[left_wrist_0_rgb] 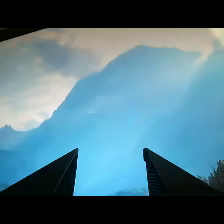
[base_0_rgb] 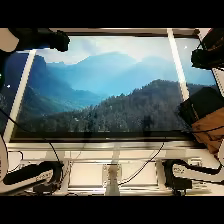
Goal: Fold the clothes and pants, and hang the long-sleeved shirts on hangers.
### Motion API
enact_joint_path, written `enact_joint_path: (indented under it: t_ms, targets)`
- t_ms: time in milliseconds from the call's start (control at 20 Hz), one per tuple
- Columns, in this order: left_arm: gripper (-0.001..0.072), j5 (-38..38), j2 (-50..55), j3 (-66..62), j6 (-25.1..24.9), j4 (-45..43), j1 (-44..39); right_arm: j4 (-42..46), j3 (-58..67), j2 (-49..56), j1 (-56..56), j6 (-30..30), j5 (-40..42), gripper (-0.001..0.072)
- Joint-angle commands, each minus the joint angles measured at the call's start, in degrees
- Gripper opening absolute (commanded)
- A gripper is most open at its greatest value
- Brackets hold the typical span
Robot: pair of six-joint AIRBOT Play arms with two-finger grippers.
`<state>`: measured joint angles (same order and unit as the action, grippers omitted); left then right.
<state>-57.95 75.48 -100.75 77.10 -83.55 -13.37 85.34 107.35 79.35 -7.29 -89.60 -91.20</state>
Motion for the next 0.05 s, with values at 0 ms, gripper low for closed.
enact_joint_path:
  t_ms: [0]
  targets:
    - [0.0438, 0.0, 0.0, 0.0, 0.0, 0.0, 0.0, 1.5, -0.4, 0.0, 0.2, -1.0, 0.8, 0.0029]
